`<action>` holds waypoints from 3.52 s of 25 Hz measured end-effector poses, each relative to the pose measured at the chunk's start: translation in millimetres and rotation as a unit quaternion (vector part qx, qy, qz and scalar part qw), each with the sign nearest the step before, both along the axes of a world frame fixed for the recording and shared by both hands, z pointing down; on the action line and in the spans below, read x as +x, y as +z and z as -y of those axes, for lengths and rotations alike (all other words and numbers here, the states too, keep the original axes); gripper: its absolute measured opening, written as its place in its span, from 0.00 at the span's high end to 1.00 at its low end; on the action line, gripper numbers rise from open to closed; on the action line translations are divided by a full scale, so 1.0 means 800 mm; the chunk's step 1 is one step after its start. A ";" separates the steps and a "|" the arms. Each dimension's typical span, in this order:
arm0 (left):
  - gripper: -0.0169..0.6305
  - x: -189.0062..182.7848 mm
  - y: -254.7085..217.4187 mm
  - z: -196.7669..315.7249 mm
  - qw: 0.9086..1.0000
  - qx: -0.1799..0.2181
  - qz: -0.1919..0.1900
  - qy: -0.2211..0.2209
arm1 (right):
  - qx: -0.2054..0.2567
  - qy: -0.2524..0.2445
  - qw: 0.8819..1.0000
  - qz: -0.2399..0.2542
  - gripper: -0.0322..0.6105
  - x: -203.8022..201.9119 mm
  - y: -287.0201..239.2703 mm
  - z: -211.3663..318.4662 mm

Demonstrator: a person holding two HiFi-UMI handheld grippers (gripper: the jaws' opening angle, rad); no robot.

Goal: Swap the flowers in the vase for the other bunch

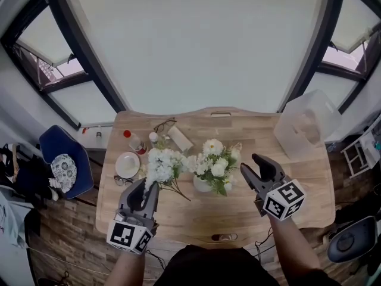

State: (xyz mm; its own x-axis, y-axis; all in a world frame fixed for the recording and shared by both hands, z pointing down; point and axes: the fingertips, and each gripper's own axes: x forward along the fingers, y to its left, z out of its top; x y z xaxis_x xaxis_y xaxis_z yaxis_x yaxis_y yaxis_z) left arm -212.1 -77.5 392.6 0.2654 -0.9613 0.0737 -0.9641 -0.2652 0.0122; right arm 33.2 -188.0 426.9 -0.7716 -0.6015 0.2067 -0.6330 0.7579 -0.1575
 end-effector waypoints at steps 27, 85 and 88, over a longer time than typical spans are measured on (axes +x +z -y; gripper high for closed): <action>0.85 -0.044 0.040 0.003 0.998 -0.053 0.001 -0.039 | -0.081 -0.034 0.996 -0.032 0.71 -0.051 0.084 0.057; 0.85 -0.045 -0.004 -0.064 0.999 0.003 0.000 -0.045 | -0.020 -0.046 0.997 0.066 0.86 -0.069 -0.045 -0.021; 0.85 -0.044 -0.006 -0.062 0.999 0.006 0.000 -0.045 | -0.017 -0.050 0.996 0.076 0.86 -0.070 -0.053 -0.020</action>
State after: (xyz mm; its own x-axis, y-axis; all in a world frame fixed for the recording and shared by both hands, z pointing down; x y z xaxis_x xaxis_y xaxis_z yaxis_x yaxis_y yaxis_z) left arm -247.6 -28.2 387.6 0.1772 -0.9822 0.0624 -0.9842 -0.1770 0.0090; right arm -22.5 -172.3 384.3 -0.8517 -0.5141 0.1014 -0.5207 0.8089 -0.2731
